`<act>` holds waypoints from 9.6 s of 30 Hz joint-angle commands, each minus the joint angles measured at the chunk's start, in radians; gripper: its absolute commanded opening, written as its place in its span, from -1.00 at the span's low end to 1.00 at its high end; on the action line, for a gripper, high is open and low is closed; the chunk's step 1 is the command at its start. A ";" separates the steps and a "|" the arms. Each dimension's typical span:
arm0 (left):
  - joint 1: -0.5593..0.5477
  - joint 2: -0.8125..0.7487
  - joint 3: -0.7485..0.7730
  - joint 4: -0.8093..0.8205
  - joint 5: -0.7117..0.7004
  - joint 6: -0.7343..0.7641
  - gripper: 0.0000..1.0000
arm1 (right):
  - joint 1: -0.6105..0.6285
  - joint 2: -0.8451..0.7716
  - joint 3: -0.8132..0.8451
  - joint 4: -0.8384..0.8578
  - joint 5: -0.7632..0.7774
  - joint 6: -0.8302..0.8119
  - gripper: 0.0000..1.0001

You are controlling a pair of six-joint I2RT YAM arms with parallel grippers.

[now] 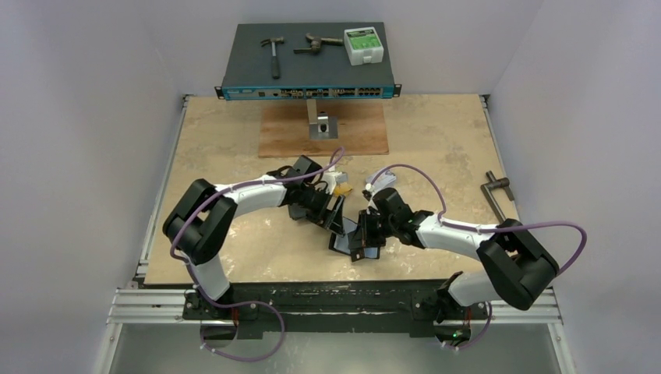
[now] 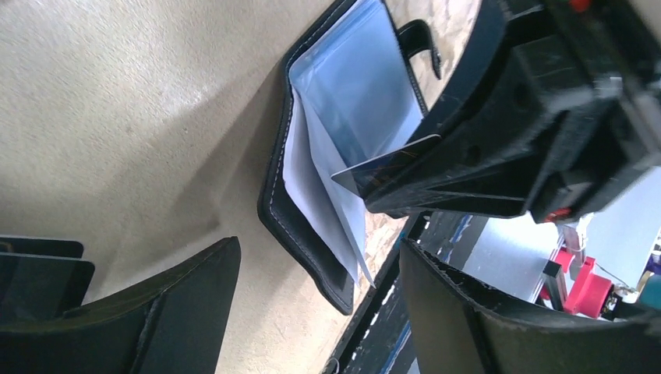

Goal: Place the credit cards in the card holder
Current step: Insert the credit card into the card holder.

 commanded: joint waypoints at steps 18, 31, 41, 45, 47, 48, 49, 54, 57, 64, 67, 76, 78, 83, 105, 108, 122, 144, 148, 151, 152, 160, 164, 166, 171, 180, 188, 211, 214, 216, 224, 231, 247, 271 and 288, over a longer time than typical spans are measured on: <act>-0.051 0.042 0.066 -0.040 -0.140 -0.036 -0.56 | -0.035 -0.146 -0.052 -0.033 0.031 0.008 -1.00; -0.051 0.036 0.090 -0.105 -0.227 0.023 -0.60 | -0.131 -0.332 -0.199 -0.175 -0.025 0.012 -1.00; -0.052 0.032 0.092 -0.109 -0.226 0.035 -0.60 | -0.131 -0.283 -0.198 -0.133 -0.053 0.004 -1.00; -0.051 0.035 0.096 -0.111 -0.219 0.032 -0.60 | -0.131 -0.272 -0.197 -0.123 -0.061 -0.002 -1.00; -0.051 0.036 0.099 -0.112 -0.218 0.032 -0.60 | -0.131 -0.283 -0.195 -0.145 -0.055 -0.007 -1.00; -0.051 0.036 0.100 -0.112 -0.218 0.033 -0.60 | -0.130 -0.296 -0.194 -0.158 -0.052 -0.009 -1.00; -0.051 0.036 0.102 -0.113 -0.218 0.033 -0.60 | -0.130 -0.312 -0.195 -0.170 -0.052 -0.009 -1.00; -0.051 0.036 0.108 -0.120 -0.225 0.036 -0.59 | -0.131 -0.373 -0.182 -0.230 -0.043 -0.010 -1.00; -0.051 0.034 0.108 -0.121 -0.226 0.037 -0.59 | -0.131 -0.370 -0.180 -0.217 -0.048 -0.012 -1.00; -0.051 0.029 0.107 -0.122 -0.228 0.037 -0.59 | -0.131 -0.300 -0.176 -0.157 -0.052 -0.022 -1.00; -0.051 0.031 0.107 -0.122 -0.229 0.039 -0.59 | -0.130 -0.291 -0.175 -0.140 -0.054 -0.022 -1.00; -0.051 0.036 0.108 -0.120 -0.227 0.038 -0.60 | -0.130 -0.327 -0.185 -0.138 -0.070 -0.023 -1.00; -0.051 0.036 0.108 -0.118 -0.227 0.037 -0.60 | -0.131 -0.325 -0.187 -0.130 -0.072 -0.021 -1.00; -0.051 0.036 0.108 -0.118 -0.227 0.038 -0.60 | -0.130 -0.289 -0.188 -0.095 -0.078 -0.020 -1.00; -0.051 0.037 0.110 -0.115 -0.226 0.038 -0.61 | -0.130 -0.246 -0.213 -0.059 -0.093 -0.021 -1.00; -0.051 0.036 0.108 -0.113 -0.225 0.038 -0.61 | -0.130 -0.227 -0.212 -0.038 -0.103 -0.015 -1.00; -0.052 0.025 0.116 -0.120 -0.220 0.040 -0.57 | -0.129 -0.161 -0.197 -0.001 -0.124 -0.013 -1.00; -0.051 0.023 0.118 -0.127 -0.225 0.047 -0.58 | -0.129 -0.250 -0.208 -0.120 -0.104 -0.035 -1.00; -0.051 0.024 0.116 -0.125 -0.223 0.046 -0.58 | -0.129 -0.240 -0.211 -0.116 -0.101 -0.038 -1.00; -0.051 0.025 0.116 -0.125 -0.223 0.047 -0.58 | -0.128 -0.234 -0.212 -0.109 -0.100 -0.037 -1.00; -0.051 0.024 0.116 -0.125 -0.223 0.046 -0.58 | -0.129 -0.231 -0.212 -0.107 -0.098 -0.037 -1.00; -0.052 0.025 0.114 -0.121 -0.220 0.046 -0.58 | -0.129 -0.201 -0.219 -0.083 -0.099 -0.035 -1.00; -0.051 0.025 0.114 -0.120 -0.216 0.044 -0.58 | -0.129 -0.183 -0.208 -0.064 -0.104 -0.032 -1.00; -0.052 0.025 0.114 -0.120 -0.215 0.041 -0.58 | -0.129 -0.183 -0.200 -0.056 -0.108 -0.030 -1.00; -0.053 0.020 0.116 -0.120 -0.203 0.039 -0.33 | -0.129 -0.209 -0.176 -0.051 -0.120 -0.029 -1.00; -0.051 -0.009 0.109 -0.103 -0.143 0.017 0.00 | -0.121 -0.193 -0.112 -0.004 -0.150 -0.018 -1.00; 0.010 -0.036 0.043 0.017 -0.032 -0.078 0.13 | -0.084 -0.090 -0.071 0.096 -0.164 0.001 -1.00; 0.038 -0.016 0.019 0.076 0.016 -0.086 -0.15 | -0.071 -0.076 -0.066 0.052 -0.152 -0.035 -1.00; 0.036 -0.009 0.029 0.064 0.005 -0.084 -0.18 | -0.071 -0.078 -0.070 0.053 -0.145 -0.034 -1.00; 0.036 -0.009 0.033 0.065 0.027 -0.096 -0.17 | -0.072 -0.068 -0.070 0.068 -0.144 -0.028 -1.00; 0.015 -0.016 0.027 0.089 0.088 -0.111 -0.08 | -0.071 -0.023 -0.051 0.113 -0.164 -0.015 -1.00; -0.004 -0.007 0.036 0.087 0.117 -0.109 -0.07 | -0.071 0.002 -0.054 0.158 -0.176 0.002 -1.00; -0.004 -0.007 0.022 0.064 0.090 -0.063 -0.36 | -0.070 -0.018 -0.079 0.139 -0.162 -0.003 -1.00; -0.004 0.016 0.038 0.058 0.098 -0.077 -0.63 | -0.070 -0.044 -0.107 0.119 -0.150 -0.010 -1.00; 0.011 0.021 0.023 0.040 0.120 -0.056 -0.60 | -0.071 -0.043 -0.123 0.097 -0.141 -0.026 -1.00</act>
